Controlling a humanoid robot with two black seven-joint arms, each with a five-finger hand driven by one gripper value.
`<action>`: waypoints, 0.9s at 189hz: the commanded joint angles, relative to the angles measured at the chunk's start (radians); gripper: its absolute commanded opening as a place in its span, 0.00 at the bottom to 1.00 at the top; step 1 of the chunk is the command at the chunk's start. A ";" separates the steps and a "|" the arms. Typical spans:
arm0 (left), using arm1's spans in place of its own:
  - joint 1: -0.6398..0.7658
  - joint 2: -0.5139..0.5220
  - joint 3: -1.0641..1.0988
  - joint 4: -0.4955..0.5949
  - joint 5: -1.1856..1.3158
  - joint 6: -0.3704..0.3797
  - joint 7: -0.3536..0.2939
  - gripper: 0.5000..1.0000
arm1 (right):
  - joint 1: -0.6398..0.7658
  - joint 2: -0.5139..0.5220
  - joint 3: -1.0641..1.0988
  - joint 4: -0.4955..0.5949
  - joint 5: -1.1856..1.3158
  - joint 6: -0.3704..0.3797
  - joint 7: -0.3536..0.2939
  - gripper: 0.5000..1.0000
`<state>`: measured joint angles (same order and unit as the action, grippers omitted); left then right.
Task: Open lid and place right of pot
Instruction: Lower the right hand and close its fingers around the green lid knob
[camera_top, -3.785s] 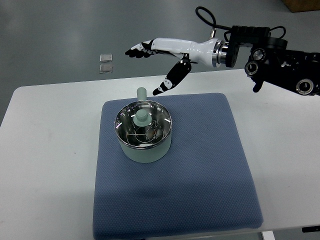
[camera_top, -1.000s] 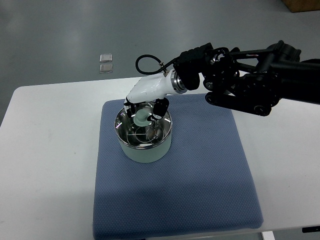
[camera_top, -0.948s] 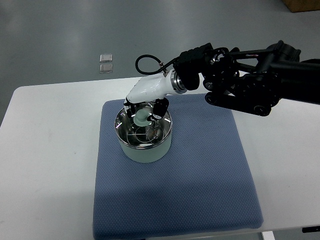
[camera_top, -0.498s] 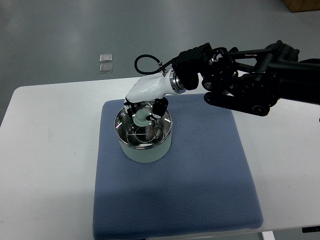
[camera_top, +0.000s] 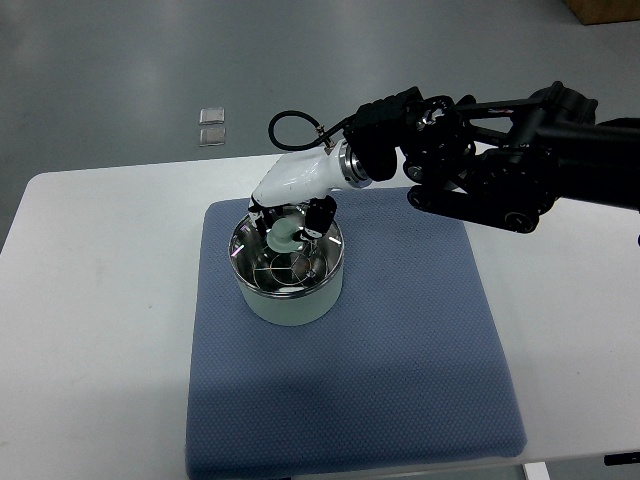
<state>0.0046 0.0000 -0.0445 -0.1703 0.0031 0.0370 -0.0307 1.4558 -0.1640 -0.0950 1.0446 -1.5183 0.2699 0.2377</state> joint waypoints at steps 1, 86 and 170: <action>0.000 0.000 0.000 0.000 0.000 0.000 0.000 1.00 | 0.000 0.000 0.000 0.000 0.000 0.000 0.000 0.30; 0.000 0.000 0.000 0.000 0.000 0.000 0.000 1.00 | 0.000 0.006 0.000 -0.003 0.000 -0.001 -0.006 0.10; 0.000 0.000 0.000 0.000 0.000 0.000 0.000 1.00 | 0.015 0.003 0.001 -0.003 0.001 0.000 -0.002 0.02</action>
<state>0.0046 0.0000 -0.0445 -0.1703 0.0031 0.0369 -0.0307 1.4654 -0.1597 -0.0951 1.0385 -1.5180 0.2697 0.2342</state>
